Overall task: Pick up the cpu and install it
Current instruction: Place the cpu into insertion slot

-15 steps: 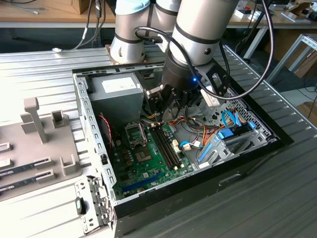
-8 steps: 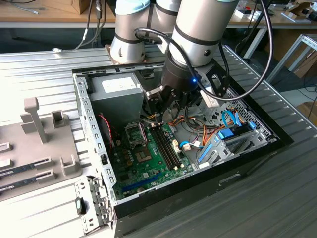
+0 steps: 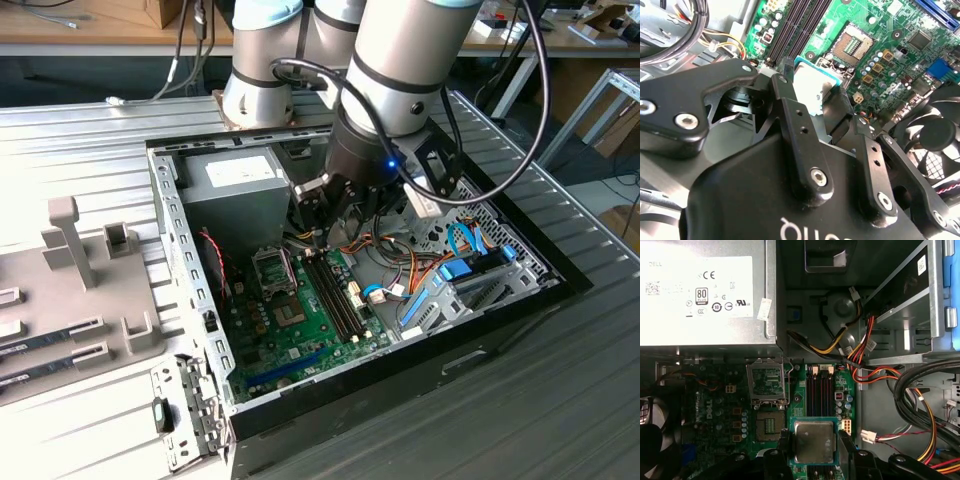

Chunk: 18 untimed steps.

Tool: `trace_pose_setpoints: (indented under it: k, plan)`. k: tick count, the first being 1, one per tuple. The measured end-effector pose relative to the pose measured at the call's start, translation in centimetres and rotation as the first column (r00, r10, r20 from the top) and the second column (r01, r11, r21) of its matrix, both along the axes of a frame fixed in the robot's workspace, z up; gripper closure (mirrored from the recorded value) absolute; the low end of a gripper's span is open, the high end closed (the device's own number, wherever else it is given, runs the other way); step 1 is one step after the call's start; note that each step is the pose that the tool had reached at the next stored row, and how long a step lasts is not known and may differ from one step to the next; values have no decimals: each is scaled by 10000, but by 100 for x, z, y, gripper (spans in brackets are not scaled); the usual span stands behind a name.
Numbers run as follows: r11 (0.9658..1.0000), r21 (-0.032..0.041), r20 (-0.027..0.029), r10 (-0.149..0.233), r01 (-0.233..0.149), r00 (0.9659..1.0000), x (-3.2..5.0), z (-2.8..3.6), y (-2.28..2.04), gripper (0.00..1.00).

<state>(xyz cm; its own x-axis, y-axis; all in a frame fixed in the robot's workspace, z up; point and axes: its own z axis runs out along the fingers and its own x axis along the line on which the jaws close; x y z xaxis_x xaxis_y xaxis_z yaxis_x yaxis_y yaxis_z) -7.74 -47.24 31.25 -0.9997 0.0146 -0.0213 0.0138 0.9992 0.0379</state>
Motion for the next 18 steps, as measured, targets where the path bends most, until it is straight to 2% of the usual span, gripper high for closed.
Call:
trace_pose_setpoints:
  k: [18]
  plan:
    - [10000,0,0,0,0,10000,0,-41,0,53]
